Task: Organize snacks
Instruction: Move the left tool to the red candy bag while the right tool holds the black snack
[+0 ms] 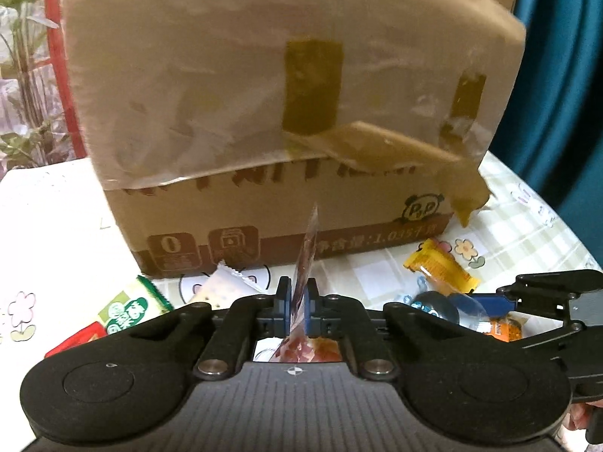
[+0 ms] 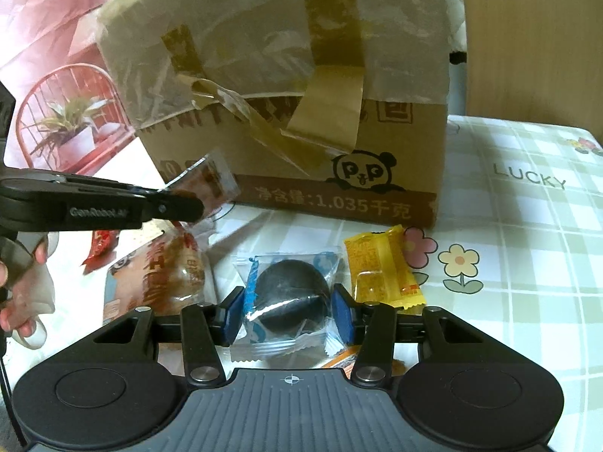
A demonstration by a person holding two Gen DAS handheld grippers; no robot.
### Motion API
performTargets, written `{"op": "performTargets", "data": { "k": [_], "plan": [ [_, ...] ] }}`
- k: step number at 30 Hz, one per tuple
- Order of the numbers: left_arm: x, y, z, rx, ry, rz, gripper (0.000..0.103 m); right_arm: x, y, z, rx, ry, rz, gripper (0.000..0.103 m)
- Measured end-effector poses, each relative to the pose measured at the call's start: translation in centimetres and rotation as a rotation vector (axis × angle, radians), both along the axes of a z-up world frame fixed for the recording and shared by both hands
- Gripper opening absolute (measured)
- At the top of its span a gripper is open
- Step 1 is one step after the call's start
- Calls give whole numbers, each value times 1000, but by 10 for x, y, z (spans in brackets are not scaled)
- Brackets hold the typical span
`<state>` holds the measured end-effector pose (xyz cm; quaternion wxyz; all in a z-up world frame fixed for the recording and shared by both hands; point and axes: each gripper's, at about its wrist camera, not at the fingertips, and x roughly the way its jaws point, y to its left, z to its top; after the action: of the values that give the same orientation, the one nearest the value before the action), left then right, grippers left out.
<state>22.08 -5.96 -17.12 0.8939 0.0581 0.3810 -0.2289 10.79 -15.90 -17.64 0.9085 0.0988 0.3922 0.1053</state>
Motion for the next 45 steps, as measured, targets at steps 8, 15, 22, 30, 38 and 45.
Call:
{"op": "performTargets", "data": {
  "k": [8,15,22,30,38,45],
  "plan": [
    [-32,18,25,-74,-49,37,6,-13,3,25,-13,-67,43,45],
    [-46,37,35,-99,-54,63,6,-21,12,42,-13,-110,90,45],
    [-45,50,25,-109,-6,87,7,-23,12,40,-15,-100,87,45],
    [-46,59,24,-106,-5,74,35,-23,11,36,-10,-90,81,45],
    [-61,86,14,-97,19,70,35,-20,15,31,0,-71,87,45],
    [-59,81,8,-90,4,59,35,-19,22,30,-8,-67,110,45]
  ]
}}
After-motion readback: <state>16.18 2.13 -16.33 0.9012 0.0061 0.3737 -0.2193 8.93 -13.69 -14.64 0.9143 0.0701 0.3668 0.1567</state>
